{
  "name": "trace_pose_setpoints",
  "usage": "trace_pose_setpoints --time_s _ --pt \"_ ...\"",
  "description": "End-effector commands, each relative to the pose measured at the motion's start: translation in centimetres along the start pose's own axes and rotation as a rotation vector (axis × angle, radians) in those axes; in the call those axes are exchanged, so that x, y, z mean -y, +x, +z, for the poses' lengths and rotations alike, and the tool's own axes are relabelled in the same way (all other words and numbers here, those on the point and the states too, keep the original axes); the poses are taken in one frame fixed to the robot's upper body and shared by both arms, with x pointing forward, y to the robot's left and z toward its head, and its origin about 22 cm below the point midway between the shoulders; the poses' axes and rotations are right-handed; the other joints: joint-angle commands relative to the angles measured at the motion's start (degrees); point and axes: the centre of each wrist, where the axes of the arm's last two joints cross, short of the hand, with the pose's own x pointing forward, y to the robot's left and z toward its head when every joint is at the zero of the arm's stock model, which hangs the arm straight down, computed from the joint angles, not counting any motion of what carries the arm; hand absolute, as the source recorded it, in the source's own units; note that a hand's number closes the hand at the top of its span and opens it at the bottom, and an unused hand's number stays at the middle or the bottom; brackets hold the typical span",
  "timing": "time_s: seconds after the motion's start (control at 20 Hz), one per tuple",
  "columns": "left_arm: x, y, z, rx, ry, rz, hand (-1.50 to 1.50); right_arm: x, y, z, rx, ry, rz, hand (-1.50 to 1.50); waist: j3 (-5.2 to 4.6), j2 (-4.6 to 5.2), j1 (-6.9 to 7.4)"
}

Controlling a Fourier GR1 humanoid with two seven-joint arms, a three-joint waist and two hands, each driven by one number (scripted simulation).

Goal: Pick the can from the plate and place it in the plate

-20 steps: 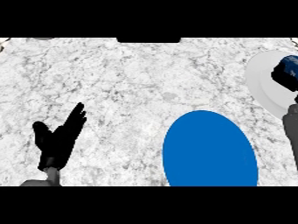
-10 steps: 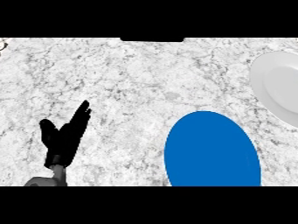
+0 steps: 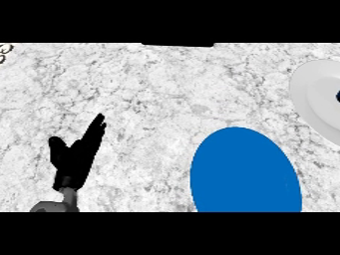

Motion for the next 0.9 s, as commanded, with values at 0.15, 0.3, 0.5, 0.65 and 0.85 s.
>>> trace_pose_setpoints --time_s 0.15,0.3,0.5,0.65,0.85 --pt "-0.8 -1.8 0.3 -0.081 0.008 0.029 0.0 0.2 0.6 -0.4 0.088 -0.104 -0.272 -1.5 -0.18 0.4 -0.27" --pt "-0.6 -0.9 -0.1 -0.067 0.011 0.018 0.0 1.4 0.7 -1.4 0.081 -0.139 -0.385 -1.5 -0.31 0.04 -0.8" --pt "-0.1 -1.6 0.1 -0.101 0.025 0.016 0.0 2.4 -3.2 -1.0 0.041 -0.129 -0.449 -1.5 -0.43 -0.36 -1.74" --pt "-0.6 -3.2 1.0 -0.089 0.037 0.021 0.0 4.1 -5.1 -1.2 0.062 -0.036 -0.508 -1.5 -0.56 -0.77 -2.47" --pt "-1.0 -1.8 -0.1 -0.11 0.032 0.019 0.0 6.4 -9.1 -0.6 0.073 0.091 -0.545 -1.5 -0.58 -0.91 -3.28"
